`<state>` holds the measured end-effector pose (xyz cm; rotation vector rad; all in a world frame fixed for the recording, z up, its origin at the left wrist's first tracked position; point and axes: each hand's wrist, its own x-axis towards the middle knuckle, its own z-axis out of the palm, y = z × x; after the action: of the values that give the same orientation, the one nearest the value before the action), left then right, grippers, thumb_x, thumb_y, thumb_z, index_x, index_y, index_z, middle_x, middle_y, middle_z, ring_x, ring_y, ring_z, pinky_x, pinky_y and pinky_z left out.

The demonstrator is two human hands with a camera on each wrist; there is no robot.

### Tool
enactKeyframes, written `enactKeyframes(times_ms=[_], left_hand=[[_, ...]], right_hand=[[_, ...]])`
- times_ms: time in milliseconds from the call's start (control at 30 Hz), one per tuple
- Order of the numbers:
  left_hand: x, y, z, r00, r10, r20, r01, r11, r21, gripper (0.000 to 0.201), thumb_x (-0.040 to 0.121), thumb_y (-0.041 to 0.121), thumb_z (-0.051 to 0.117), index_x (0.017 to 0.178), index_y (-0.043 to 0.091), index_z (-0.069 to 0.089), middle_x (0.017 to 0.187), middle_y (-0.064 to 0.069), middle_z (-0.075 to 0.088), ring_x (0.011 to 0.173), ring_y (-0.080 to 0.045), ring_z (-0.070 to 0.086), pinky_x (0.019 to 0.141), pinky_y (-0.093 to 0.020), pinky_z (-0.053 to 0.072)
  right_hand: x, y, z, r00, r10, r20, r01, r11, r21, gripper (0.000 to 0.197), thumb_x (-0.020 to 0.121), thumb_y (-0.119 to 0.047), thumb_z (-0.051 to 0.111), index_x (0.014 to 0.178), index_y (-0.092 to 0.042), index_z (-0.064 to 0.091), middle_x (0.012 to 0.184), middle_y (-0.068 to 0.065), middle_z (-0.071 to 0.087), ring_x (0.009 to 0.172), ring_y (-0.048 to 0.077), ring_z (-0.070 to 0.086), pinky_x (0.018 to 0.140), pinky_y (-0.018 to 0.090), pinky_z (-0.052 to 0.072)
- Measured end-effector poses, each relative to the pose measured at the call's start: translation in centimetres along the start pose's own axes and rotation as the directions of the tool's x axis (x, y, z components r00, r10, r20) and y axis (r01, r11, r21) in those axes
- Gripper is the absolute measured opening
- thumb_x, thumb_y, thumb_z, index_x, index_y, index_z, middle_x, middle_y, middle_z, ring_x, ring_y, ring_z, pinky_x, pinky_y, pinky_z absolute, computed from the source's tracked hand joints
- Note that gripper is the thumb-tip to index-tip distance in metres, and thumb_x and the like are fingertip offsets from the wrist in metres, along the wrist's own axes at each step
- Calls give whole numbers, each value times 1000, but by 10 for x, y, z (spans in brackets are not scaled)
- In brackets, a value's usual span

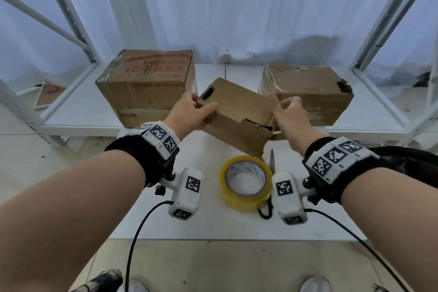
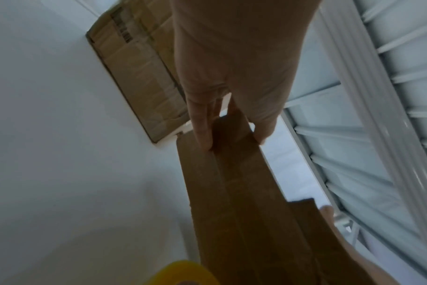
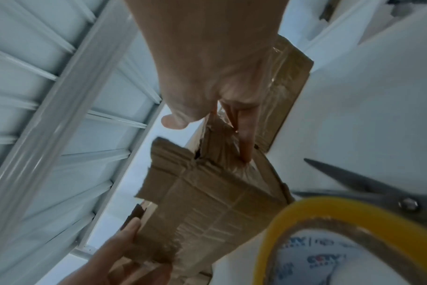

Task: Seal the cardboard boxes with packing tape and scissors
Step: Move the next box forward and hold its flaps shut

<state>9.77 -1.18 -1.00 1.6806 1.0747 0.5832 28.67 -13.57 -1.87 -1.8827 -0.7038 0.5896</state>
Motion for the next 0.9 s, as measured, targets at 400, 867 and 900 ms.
enactKeyframes(times_ms=[400, 867, 900], left_hand=[[2, -10, 26, 969, 247, 8, -147, 548, 824, 64, 92, 49, 53, 138, 12, 30, 135, -18, 35, 114, -37, 48, 85, -43, 45], [19, -6, 35, 935, 174, 310, -354, 373, 858, 107, 71, 76, 57, 152, 31, 3, 159, -12, 5, 146, -29, 3, 116, -51, -1], [19, -5, 35, 936, 162, 311, -349, 340, 873, 111, 69, 79, 56, 152, 31, 1, 158, -13, 7, 146, -30, 5, 115, -52, 3]], right_hand=[[0, 24, 17, 945, -202, 258, 201, 979, 30, 27, 92, -45, 56, 93, -18, 59, 86, -6, 56, 81, 7, 51, 76, 21, 39], [-9, 30, 1, 900, -233, 368, 299, 945, -133, 9, 83, -25, 73, 90, -23, 68, 101, 5, 65, 98, 21, 61, 89, 32, 50], [-11, 30, 0, 899, -240, 367, 309, 941, -140, 8, 86, -20, 70, 94, -21, 68, 102, 6, 66, 99, 22, 61, 88, 29, 49]])
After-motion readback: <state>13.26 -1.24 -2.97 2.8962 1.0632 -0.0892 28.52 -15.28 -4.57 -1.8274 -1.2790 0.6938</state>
